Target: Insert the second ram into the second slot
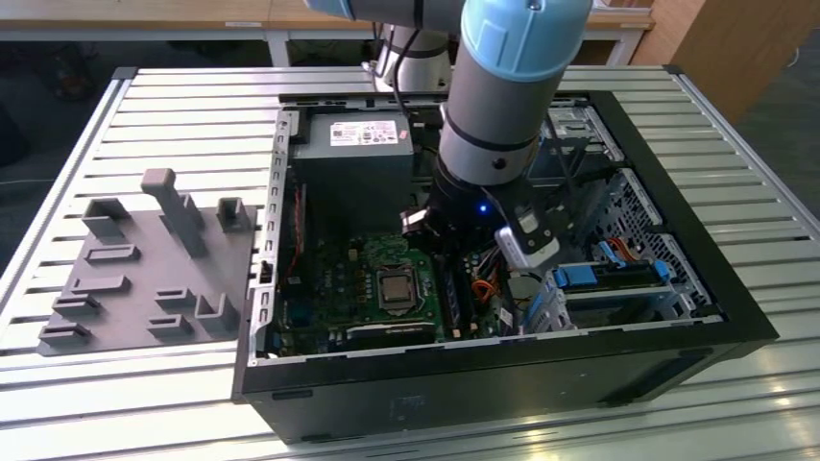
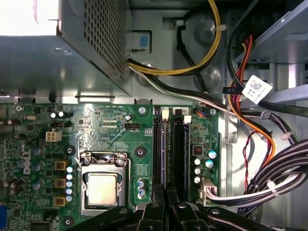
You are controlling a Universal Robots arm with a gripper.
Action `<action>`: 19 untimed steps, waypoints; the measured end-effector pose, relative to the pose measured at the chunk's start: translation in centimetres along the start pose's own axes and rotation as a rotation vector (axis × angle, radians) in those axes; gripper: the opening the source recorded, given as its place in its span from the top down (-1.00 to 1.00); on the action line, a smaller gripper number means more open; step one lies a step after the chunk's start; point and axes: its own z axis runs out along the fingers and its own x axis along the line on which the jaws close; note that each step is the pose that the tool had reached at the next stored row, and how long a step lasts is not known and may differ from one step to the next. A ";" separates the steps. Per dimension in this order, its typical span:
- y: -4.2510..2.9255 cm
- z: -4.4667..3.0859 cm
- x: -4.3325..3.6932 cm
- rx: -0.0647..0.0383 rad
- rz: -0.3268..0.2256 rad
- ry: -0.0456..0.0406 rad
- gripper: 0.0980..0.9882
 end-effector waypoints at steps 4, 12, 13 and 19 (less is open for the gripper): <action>-0.01 0.15 -0.01 0.000 0.000 0.0009 0.92; 0.00 0.06 0.00 -0.001 0.000 0.0010 0.92; 0.00 -0.02 0.00 -0.001 0.000 0.0009 0.92; 0.01 -0.19 0.00 -0.002 0.000 0.0008 0.92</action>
